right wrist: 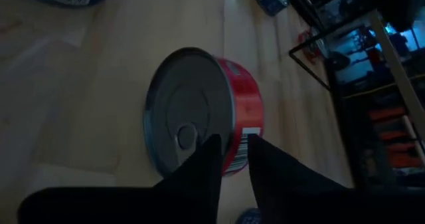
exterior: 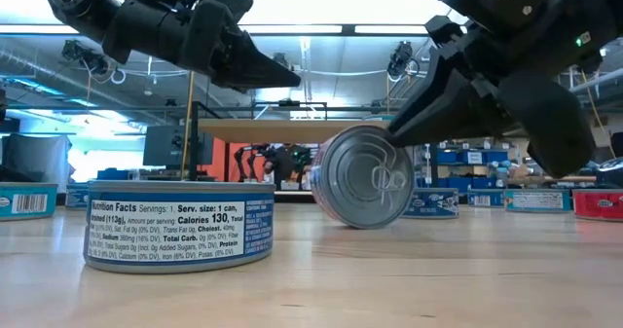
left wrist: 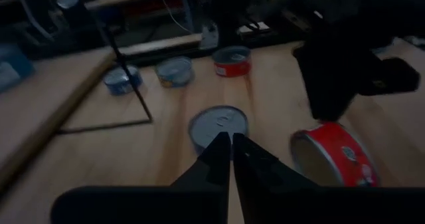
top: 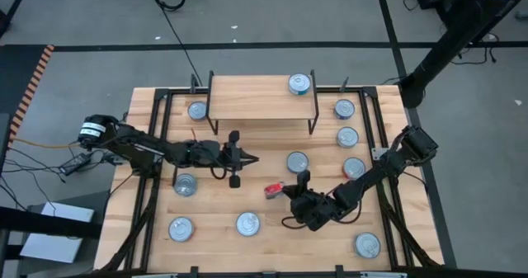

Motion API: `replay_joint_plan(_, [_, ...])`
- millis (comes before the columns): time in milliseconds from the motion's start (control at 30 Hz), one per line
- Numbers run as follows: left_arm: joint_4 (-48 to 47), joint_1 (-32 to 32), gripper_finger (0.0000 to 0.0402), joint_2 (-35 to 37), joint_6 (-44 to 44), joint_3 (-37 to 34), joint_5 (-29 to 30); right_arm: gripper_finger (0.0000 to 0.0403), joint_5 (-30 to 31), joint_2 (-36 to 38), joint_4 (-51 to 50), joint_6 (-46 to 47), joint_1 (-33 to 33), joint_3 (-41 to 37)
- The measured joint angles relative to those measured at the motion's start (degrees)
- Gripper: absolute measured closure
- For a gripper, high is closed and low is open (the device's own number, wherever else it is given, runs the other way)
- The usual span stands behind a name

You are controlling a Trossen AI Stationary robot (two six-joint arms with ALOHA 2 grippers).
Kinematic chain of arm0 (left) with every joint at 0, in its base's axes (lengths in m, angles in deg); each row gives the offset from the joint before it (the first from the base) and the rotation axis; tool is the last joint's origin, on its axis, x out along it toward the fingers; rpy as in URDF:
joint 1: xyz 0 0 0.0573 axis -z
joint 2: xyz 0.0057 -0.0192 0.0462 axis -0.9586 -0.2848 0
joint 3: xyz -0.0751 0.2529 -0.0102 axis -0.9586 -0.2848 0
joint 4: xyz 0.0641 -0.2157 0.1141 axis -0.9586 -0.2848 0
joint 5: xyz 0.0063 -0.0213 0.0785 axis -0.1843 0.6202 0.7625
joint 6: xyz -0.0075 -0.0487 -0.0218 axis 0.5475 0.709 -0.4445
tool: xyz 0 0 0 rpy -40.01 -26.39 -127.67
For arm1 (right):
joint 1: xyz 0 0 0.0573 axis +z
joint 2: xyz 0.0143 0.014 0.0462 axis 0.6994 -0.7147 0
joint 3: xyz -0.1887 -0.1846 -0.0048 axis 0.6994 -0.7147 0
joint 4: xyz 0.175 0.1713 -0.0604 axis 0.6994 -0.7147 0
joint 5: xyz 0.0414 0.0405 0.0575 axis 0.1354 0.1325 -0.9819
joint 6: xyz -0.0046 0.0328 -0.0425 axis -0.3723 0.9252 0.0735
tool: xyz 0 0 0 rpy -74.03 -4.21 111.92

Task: Stack canned seafood by type on shelf
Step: Put the red tuna can on the shelf

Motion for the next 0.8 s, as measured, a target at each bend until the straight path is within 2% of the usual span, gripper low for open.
replay_joint_plan(167, [-0.31, 0.51, 0.0350, -0.48, 6.39, 0.02, -3.76, 0.0283, 0.38, 0.08, 0.18, 3.23, -0.28, 0.00])
replay_joint_plan(333, [-5.14, 2.52, 0.0295, -0.40, 13.06, 1.88, -6.95, 0.0259, 0.57, 0.08, -0.41, 5.78, -0.91, 0.02])
replay_joint_plan(533, [-18.67, 5.82, 0.0220, -0.42, 18.02, 8.23, -6.71, 0.0252, 0.60, 0.08, -1.55, 7.26, -1.72, 0.04])
replay_joint_plan(667, [-21.32, 7.77, 0.0181, -2.18, 19.54, 11.80, -5.01, 0.0253, 0.11, 0.11, -1.54, 7.91, -2.54, 0.04])
replay_joint_plan(800, [-25.13, 8.37, 0.0155, -6.14, 20.64, 15.22, -4.25, 0.0249, -3.72, 0.13, -1.57, 8.75, -3.82, 0.07])
